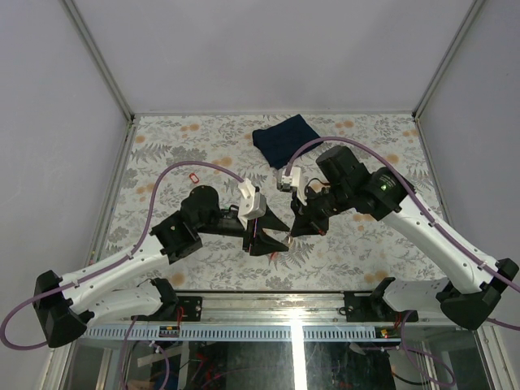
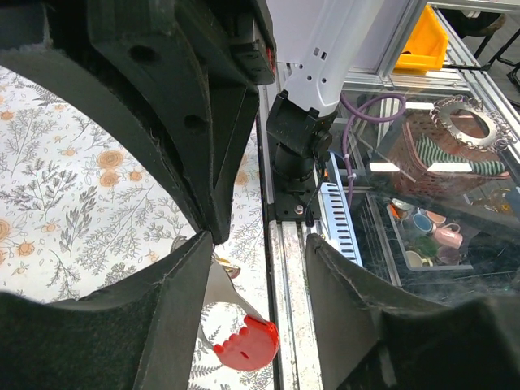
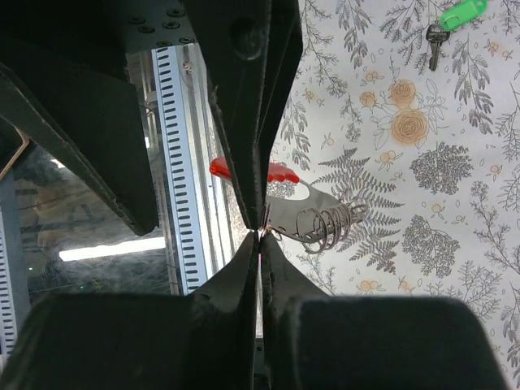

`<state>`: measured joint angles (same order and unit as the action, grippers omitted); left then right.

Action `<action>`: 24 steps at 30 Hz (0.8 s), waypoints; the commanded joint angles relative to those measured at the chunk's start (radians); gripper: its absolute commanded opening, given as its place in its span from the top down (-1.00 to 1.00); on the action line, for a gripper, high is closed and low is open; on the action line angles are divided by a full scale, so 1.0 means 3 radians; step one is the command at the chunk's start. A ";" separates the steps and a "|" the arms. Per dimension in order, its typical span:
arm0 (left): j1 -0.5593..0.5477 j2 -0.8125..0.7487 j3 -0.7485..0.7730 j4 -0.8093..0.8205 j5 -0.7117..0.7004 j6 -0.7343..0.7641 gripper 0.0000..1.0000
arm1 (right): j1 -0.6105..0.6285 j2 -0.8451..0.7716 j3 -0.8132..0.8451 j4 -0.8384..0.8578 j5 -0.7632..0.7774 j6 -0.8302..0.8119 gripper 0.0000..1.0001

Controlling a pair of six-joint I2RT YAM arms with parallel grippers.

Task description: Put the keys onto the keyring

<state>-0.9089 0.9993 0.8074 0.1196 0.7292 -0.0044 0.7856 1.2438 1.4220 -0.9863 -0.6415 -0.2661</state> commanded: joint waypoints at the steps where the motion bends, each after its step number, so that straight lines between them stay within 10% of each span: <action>1: 0.0024 -0.0034 0.0106 0.0142 -0.0134 -0.0049 -0.02 | 0.0035 -0.0116 0.0031 0.0081 -0.0228 -0.0078 1.00; 24: 0.0027 -0.0143 0.0107 0.0208 -0.0311 -0.0128 -0.09 | 0.0061 -0.0081 -0.0003 -0.0077 -0.0304 -0.0203 1.00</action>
<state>-0.9077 0.9749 0.8078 0.1223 0.6800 -0.0437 0.7898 1.2407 1.4139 -0.9985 -0.6750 -0.3161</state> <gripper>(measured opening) 0.544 0.015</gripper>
